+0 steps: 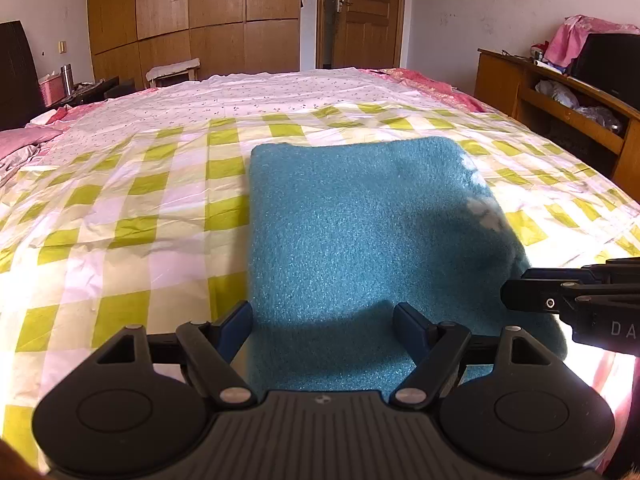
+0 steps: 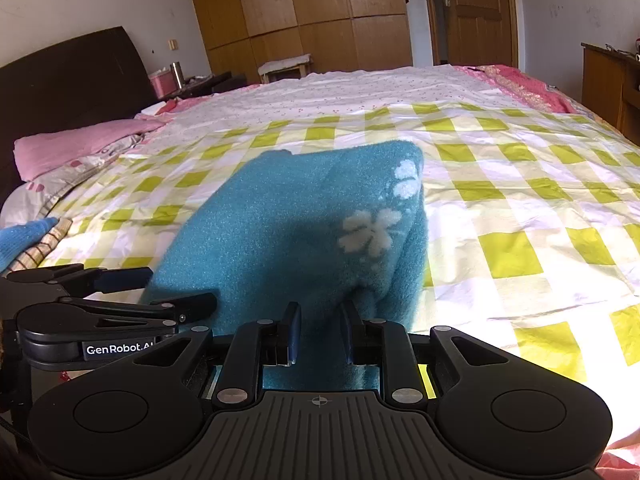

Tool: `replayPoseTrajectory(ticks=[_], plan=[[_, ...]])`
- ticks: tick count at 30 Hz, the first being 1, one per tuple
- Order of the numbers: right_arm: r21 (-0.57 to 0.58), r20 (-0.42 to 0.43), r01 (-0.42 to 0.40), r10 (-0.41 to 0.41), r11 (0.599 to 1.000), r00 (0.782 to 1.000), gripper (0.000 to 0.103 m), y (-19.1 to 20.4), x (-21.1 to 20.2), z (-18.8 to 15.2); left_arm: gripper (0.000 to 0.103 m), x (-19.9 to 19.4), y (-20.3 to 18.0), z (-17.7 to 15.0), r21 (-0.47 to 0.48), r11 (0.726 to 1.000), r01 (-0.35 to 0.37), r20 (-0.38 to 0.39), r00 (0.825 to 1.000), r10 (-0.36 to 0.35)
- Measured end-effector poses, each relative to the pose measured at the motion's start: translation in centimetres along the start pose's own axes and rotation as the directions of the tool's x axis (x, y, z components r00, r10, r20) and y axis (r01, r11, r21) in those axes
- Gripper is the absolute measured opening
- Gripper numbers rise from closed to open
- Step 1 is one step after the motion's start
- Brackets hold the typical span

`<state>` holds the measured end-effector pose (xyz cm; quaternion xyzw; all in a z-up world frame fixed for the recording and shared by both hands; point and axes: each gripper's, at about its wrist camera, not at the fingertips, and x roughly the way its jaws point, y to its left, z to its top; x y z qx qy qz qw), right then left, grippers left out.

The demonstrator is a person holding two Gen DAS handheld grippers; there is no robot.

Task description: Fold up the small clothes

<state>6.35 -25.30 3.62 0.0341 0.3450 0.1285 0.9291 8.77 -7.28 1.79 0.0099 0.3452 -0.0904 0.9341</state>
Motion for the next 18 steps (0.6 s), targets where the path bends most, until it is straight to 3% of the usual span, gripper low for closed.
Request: replayPoseTrajectory(ticks=[10,18], plan=[[0.030,0.026,-0.001,0.000,1.000,1.000,0.027,1.0,-1.6,-1.4,0.092,-2.2,-0.5,-1.3,-0.007,1.000,-0.013,0.038,0.999,0.013],[0.028,0.039,0.012,-0.013,1.000,0.999,0.031,1.9,-2.4,-2.8,0.102,-2.9,-0.8,-2.4,0.020,0.996,-0.087,0.018,0.996,0.086]])
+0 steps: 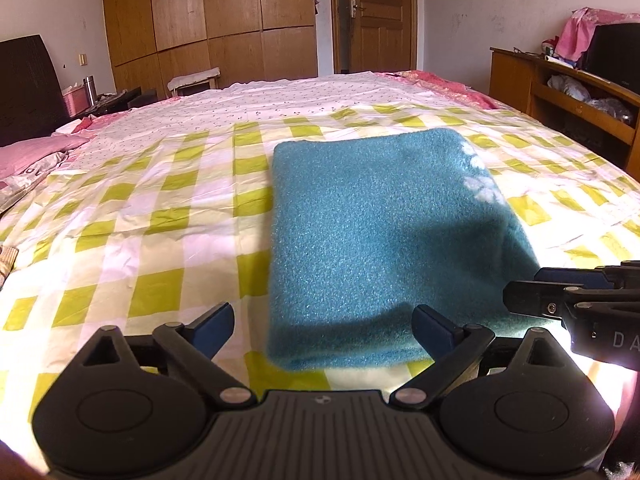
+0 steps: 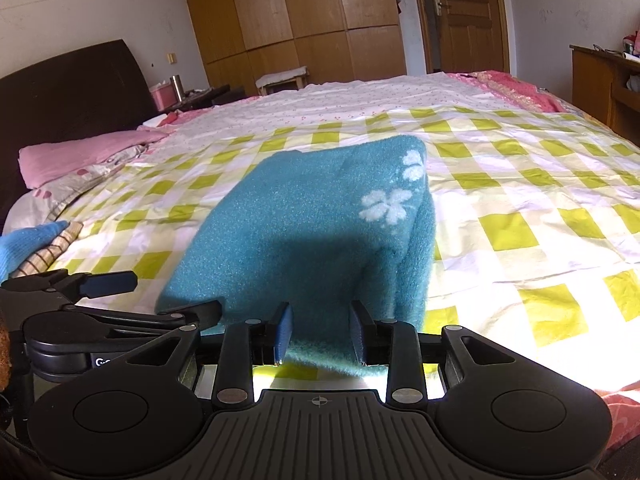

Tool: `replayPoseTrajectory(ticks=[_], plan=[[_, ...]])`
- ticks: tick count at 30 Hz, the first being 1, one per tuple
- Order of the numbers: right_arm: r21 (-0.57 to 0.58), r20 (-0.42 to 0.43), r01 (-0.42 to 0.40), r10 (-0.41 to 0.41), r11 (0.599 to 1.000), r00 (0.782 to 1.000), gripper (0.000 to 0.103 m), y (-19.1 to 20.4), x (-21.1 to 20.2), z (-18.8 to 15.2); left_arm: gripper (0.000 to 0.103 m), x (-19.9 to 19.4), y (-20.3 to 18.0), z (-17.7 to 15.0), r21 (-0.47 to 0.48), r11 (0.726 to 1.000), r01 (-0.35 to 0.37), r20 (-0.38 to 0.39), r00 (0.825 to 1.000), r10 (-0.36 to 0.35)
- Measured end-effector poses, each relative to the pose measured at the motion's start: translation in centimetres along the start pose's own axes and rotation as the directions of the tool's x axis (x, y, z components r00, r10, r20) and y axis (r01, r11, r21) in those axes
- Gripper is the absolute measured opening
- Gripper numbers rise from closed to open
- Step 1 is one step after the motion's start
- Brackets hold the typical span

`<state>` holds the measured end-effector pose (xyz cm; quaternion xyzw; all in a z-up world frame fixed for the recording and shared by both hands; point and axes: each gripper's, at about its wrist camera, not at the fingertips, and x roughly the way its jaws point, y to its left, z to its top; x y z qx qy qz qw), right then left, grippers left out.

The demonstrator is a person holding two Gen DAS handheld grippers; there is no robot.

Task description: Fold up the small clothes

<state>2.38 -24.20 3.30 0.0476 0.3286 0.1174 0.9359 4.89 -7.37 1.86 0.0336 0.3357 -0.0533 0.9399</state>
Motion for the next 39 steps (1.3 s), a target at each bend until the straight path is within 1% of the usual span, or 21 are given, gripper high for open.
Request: replayPoseTrajectory(ticks=[5,13,19,26,39], plan=[[0.009,-0.010,0.002,-0.002,1.000,1.000,0.032,0.1,-0.1,-0.6,0.103,-0.2,0.2,-0.5,-0.025,1.000,0.005,-0.014,1.000,-0.005],[-0.014,-0.008,0.024,-0.024,1.000,1.000,0.033,1.0,-0.3,-1.4,0.103,-1.0,0.1,-0.7,-0.035,0.999,0.003,0.003,1.000,-0.003],[-0.003,-0.007,0.021,-0.021,1.000,1.000,0.035,0.9,-0.4,-1.7,0.103,-1.1,0.4,-1.0,-0.045,0.999,0.007,-0.003,1.000,-0.008],[0.005,-0.013,0.024,-0.024,1.000,1.000,0.035,0.9,-0.3,-1.9,0.103,-1.3,0.1,-1.1,-0.029,1.000,-0.010,-0.012,1.000,0.009],[0.011,-0.020,0.027,-0.026,1.000,0.999,0.035,0.9,-0.4,-2.2,0.103,-1.5,0.1,-1.4,-0.037,0.999,-0.005,-0.019,1.000,0.004]])
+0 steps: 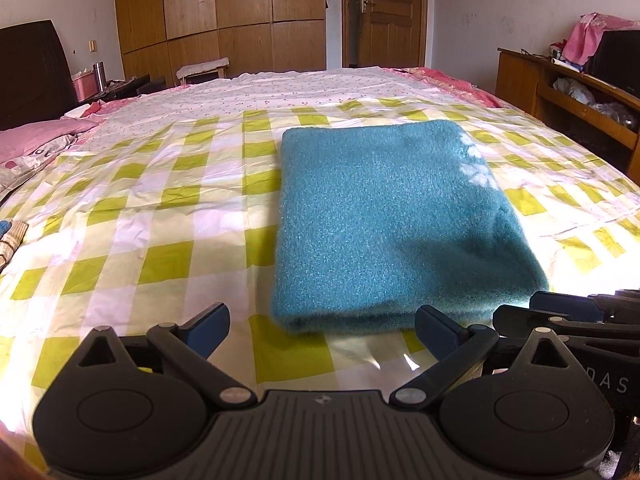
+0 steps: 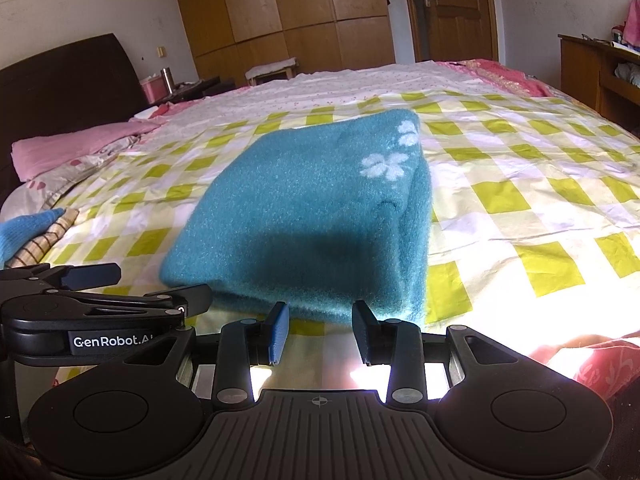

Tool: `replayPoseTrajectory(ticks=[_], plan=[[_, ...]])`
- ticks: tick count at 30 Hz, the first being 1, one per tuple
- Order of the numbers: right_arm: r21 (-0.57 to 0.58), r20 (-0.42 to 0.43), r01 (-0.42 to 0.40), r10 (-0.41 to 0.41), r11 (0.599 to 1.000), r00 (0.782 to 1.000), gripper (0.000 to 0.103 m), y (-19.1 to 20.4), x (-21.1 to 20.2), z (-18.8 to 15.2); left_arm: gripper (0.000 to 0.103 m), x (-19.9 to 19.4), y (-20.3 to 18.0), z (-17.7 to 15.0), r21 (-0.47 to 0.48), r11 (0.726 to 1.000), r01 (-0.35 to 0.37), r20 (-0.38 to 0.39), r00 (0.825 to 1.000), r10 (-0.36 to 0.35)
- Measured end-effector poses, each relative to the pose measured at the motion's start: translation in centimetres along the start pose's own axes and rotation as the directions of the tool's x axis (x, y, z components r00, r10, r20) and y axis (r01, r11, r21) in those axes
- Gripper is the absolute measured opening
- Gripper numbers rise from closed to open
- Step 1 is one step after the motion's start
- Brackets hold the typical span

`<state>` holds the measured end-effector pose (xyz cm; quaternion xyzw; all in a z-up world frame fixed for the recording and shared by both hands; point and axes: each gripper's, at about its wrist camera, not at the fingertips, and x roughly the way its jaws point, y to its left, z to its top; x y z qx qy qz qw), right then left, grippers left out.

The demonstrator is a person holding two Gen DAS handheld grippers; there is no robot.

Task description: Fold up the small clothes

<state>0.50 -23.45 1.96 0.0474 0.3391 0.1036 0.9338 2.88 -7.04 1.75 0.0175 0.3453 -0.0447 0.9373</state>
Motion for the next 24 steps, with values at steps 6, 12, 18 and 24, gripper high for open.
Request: replayPoseTrajectory(ticks=[6,12,18,24], plan=[[-0.005,0.003,0.005,-0.005,1.000,1.000,0.035,0.05,-0.14,-0.28,0.103,-0.11,0.01,-0.17,-0.007,1.000,0.001,-0.001,1.000,-0.001],[-0.005,0.003,0.005,-0.005,1.000,1.000,0.035,0.09,-0.17,-0.34,0.103,-0.23,-0.01,-0.27,-0.005,1.000,0.000,0.001,1.000,0.000],[-0.004,-0.001,0.007,-0.007,1.000,1.000,0.036,0.34,-0.30,-0.61,0.101,-0.23,-0.05,-0.29,-0.006,1.000,0.001,0.001,1.000,-0.001],[-0.005,-0.002,0.008,-0.008,1.000,1.000,0.036,0.30,-0.26,-0.58,0.100,-0.24,-0.07,-0.29,-0.004,1.000,0.002,0.000,1.000,-0.002]])
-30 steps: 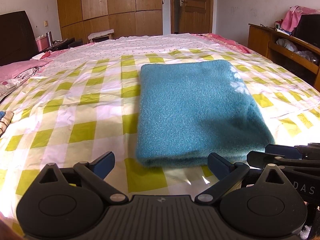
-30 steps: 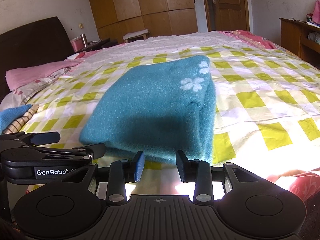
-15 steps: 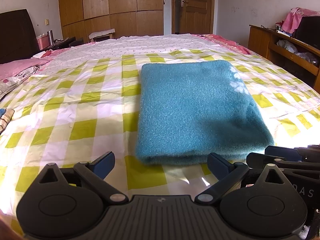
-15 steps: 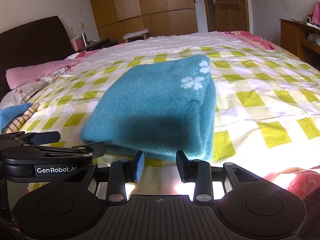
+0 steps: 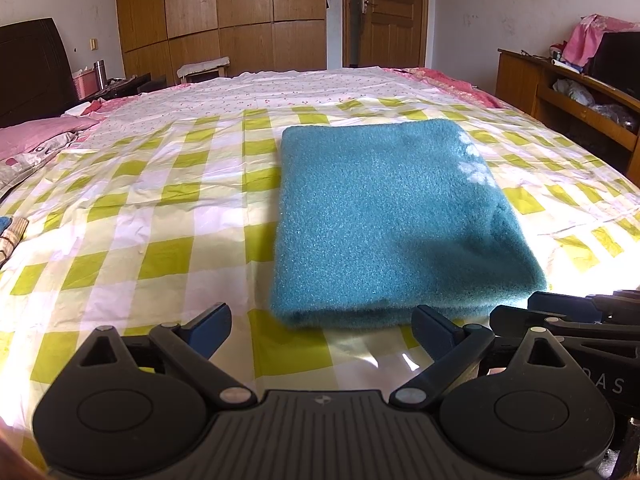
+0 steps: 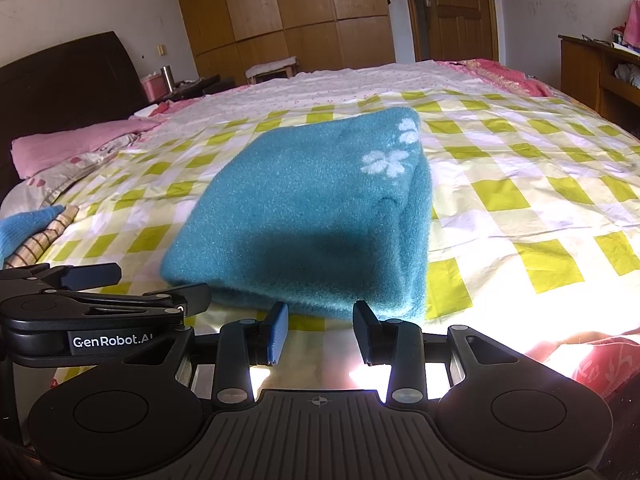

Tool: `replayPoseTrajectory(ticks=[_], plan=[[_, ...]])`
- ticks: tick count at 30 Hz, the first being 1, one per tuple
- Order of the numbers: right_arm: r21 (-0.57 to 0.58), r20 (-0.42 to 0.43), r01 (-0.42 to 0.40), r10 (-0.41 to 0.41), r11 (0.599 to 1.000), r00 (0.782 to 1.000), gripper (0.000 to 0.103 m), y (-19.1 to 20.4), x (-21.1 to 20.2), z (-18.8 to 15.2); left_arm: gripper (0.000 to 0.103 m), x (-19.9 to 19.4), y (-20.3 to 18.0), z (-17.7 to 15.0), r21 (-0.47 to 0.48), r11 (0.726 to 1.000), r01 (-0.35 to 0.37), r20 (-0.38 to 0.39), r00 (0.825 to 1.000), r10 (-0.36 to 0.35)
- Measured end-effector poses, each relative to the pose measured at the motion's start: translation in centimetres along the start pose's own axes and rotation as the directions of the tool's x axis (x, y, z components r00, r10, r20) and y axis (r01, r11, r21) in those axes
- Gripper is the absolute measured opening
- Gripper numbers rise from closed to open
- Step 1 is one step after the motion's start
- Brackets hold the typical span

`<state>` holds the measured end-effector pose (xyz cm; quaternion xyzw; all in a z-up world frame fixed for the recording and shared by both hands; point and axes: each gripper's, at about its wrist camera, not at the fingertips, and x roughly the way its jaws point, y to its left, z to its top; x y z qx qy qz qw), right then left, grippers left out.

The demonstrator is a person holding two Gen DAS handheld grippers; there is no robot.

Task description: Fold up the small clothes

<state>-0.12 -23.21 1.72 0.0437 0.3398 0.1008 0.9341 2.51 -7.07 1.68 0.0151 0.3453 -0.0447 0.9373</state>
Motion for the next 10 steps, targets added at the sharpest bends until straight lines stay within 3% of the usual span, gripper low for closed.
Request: replayPoseTrajectory(ticks=[10], plan=[[0.001,-0.001,0.000,0.000,1.000,1.000,0.036,0.09,0.03,0.05,0.098,-0.04,-0.08,-0.15,0.001,1.000,0.006,-0.002,1.000,-0.006]])
